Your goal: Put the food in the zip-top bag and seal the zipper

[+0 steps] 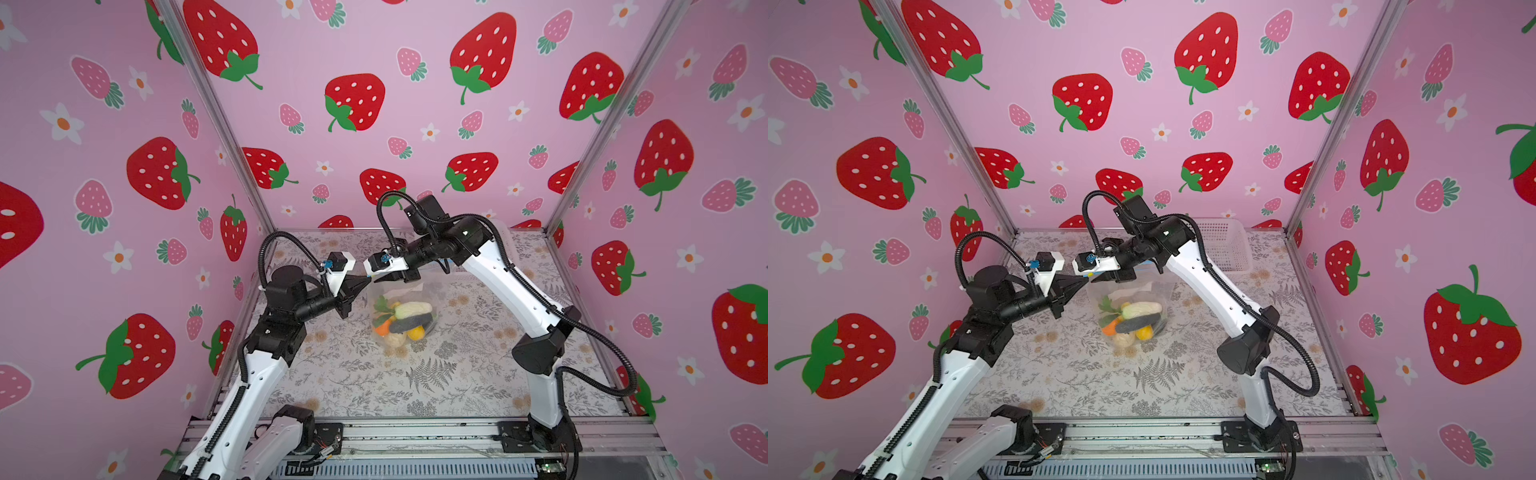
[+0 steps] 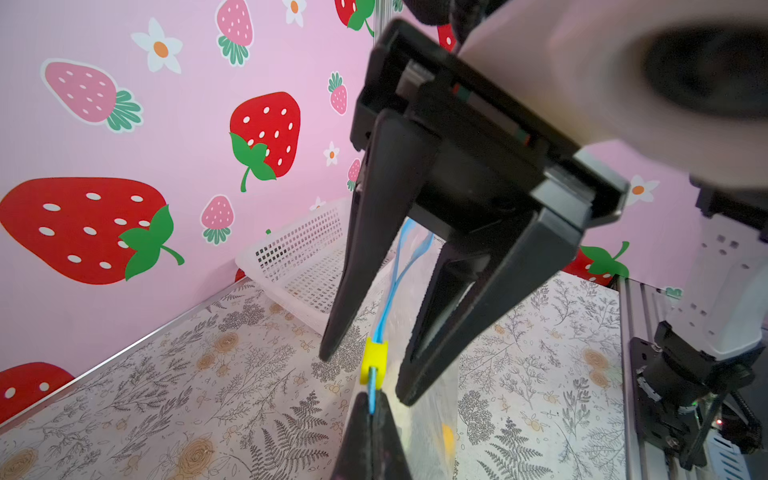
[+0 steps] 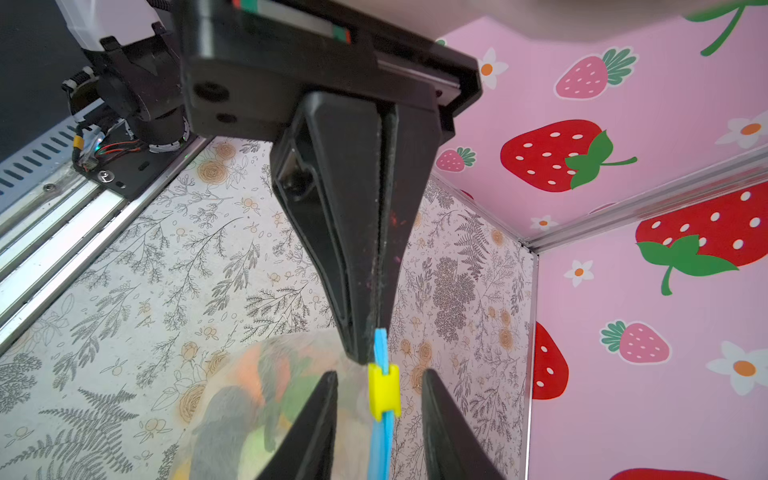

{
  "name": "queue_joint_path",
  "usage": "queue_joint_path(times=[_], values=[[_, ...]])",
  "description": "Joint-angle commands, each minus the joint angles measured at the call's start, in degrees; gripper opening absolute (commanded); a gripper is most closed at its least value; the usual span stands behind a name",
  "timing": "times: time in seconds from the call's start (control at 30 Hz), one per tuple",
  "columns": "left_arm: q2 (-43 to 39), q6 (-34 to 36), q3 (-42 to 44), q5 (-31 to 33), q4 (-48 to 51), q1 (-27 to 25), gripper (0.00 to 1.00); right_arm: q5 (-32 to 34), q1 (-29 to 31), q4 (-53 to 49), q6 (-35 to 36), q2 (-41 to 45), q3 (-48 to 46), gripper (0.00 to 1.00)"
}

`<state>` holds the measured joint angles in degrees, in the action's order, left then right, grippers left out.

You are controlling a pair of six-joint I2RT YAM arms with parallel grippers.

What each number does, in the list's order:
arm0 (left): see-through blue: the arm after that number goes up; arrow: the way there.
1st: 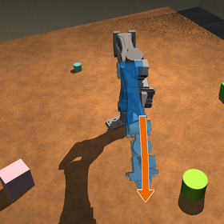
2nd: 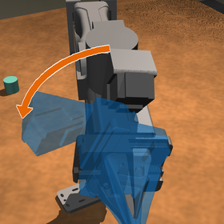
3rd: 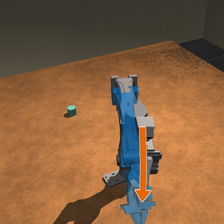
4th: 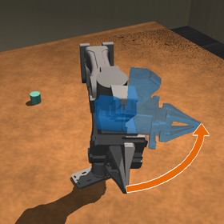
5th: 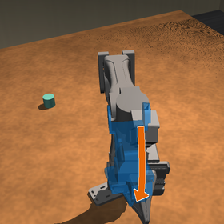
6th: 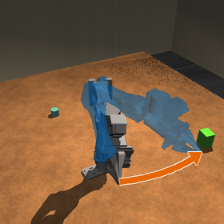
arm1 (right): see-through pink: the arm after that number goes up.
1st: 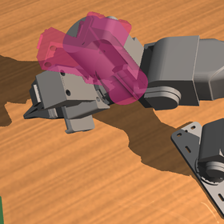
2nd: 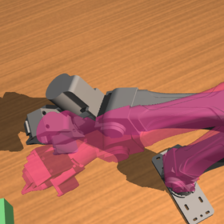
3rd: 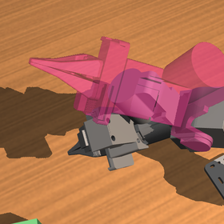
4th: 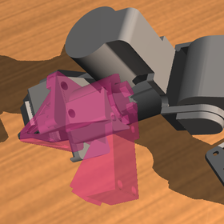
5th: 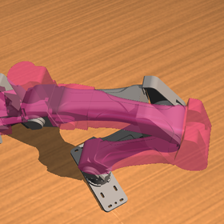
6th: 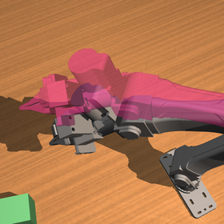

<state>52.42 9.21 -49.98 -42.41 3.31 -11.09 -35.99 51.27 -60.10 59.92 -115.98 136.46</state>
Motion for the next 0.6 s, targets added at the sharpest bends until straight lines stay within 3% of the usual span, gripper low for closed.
queue_joint_path(times=[0.0,0.57], values=[[-1.2,1.2,-0.3,-0.1,-1.8,-0.2,0.00,-1.6,0.4,-1.6,0.4,0.6,1.3,0.35],[-1.3,2.3,0.1,1.4,-0.5,-0.5,0.00,-2.0,0.5,-2.2,1.1,0.8,1.3,0.29]])
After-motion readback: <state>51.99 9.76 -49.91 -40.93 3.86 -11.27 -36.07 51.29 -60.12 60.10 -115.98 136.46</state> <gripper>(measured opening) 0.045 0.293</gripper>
